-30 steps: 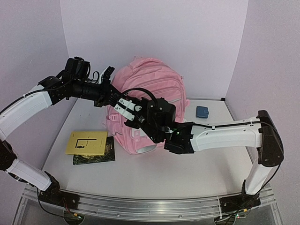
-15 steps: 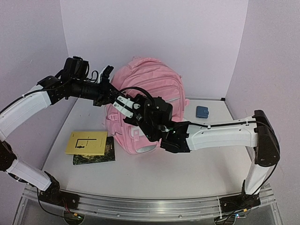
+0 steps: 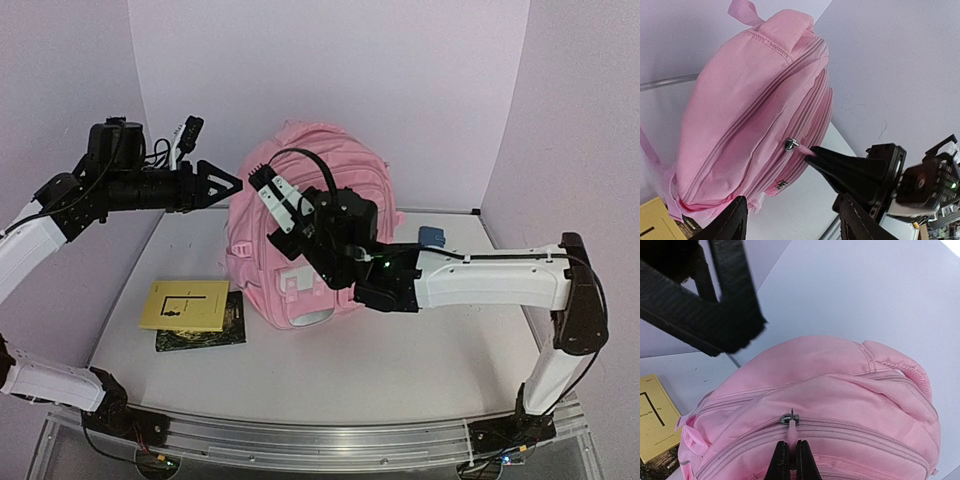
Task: Pack the student bag
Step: Unzip the student bag at the center of the board.
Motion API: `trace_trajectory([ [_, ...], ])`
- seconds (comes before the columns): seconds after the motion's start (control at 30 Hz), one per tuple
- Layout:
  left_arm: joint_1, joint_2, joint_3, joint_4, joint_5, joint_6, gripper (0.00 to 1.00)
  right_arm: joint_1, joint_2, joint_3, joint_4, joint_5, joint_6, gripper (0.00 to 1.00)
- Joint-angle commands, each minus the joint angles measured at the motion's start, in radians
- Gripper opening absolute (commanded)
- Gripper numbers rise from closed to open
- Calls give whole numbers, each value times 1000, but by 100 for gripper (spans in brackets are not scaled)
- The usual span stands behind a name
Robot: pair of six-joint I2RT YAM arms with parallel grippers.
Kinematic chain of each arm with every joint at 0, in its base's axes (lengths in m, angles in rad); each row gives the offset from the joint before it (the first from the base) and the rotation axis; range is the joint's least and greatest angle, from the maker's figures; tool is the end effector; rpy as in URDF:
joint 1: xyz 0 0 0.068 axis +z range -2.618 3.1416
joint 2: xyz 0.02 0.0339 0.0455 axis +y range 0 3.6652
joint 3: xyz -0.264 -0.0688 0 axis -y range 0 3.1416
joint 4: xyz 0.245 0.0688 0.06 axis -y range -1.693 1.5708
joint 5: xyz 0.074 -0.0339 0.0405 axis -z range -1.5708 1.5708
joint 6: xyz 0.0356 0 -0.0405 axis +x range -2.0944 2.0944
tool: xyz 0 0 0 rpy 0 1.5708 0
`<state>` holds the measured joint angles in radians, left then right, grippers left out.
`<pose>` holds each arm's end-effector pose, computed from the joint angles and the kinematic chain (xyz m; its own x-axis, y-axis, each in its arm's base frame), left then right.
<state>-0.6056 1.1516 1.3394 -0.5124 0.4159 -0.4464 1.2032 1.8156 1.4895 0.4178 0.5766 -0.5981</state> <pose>0.1916 -0.1502 0.4253 -0.5972 -0.0668 -0.7993 0.6405 0.5601 -0.5254 0.1758 0.4024 0.3575 0.3578 -0.3843 -0.8510 -0.4668 0.7158 -0.5195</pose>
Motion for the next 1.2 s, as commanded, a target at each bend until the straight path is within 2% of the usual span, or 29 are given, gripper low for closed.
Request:
trace_trajectory([
  [0.0, -2, 29, -11, 26, -98, 196, 63, -41, -109, 126, -109, -92, 255, 0],
  [0.27, -52, 170, 33, 69, -133, 313, 70, -133, -132, 233, -351, -267, 519, 0],
  [0.33, -64, 198, 52, 78, -153, 331, 60, -153, -150, 236, -391, -297, 581, 0],
  [0.37, -69, 217, 62, 78, -171, 338, 48, -161, -159, 236, -407, -305, 606, 0],
  [0.4, -72, 230, 70, 78, -193, 342, 43, -168, -169, 239, -428, -314, 640, 0],
  [0.57, -74, 253, 68, 107, -250, 348, 34, -226, -214, 235, -523, -381, 766, 0],
  [0.73, -75, 262, 54, 128, -240, 339, 10, -326, -257, 207, -581, -485, 861, 0],
  [0.9, -74, 252, 26, 123, -290, 329, 0, -483, -320, 139, -621, -635, 954, 0],
  [1.17, -74, 235, 5, 105, -348, 317, 0, -723, -388, -31, -644, -925, 1067, 0],
])
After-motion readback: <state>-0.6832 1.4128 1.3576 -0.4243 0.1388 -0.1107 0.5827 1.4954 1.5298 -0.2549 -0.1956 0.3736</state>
